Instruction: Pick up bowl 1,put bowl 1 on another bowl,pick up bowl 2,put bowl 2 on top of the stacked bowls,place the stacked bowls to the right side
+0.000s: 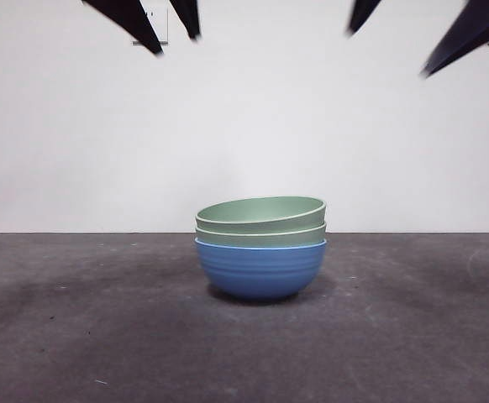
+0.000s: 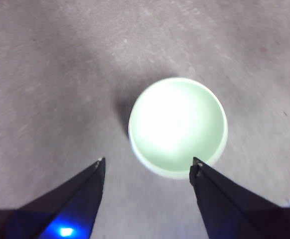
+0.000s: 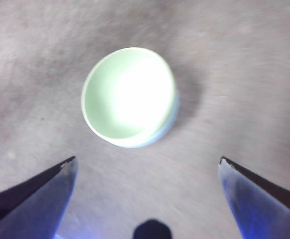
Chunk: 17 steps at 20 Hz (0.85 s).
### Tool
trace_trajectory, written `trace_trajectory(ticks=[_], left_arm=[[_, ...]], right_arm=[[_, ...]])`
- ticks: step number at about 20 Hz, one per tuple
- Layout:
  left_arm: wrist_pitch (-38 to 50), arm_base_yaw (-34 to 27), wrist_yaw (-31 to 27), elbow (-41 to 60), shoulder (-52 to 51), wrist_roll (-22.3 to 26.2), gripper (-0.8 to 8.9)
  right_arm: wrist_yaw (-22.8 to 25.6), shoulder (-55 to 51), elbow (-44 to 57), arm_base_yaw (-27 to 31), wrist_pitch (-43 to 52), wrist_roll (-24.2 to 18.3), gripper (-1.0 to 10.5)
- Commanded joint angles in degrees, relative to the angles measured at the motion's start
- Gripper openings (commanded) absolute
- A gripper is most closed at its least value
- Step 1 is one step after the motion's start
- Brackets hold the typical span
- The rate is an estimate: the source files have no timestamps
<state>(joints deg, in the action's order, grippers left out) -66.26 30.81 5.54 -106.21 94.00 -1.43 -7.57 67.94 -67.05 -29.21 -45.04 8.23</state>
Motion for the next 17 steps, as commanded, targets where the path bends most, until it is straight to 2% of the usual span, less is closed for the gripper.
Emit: trace_trajectory(ticks=[1, 9, 15, 17], left_arm=[[-2.58, 0.17, 0.04, -0.02, -3.32, 1.53, 2.92], [-11.04, 0.37, 0.57, -0.02, -14.53, 1.49, 2.92], [-12.7, 0.39, 0.72, -0.02, -17.29, 1.42, 2.92], [-12.72, 0.39, 0.72, -0.02, -17.29, 1.03, 2.92]], right_arm=[[-1.49, 6.62, 0.24, 0.0, 4.09, 1.66, 4.7], [-1.66, 27.61, 0.24, 2.58, 17.03, 4.66, 4.7], [-6.51, 33.86, 0.24, 4.31, 18.73, 5.42, 4.6], [-8.72, 34.84, 0.24, 4.31, 19.28, 5.46, 3.7]])
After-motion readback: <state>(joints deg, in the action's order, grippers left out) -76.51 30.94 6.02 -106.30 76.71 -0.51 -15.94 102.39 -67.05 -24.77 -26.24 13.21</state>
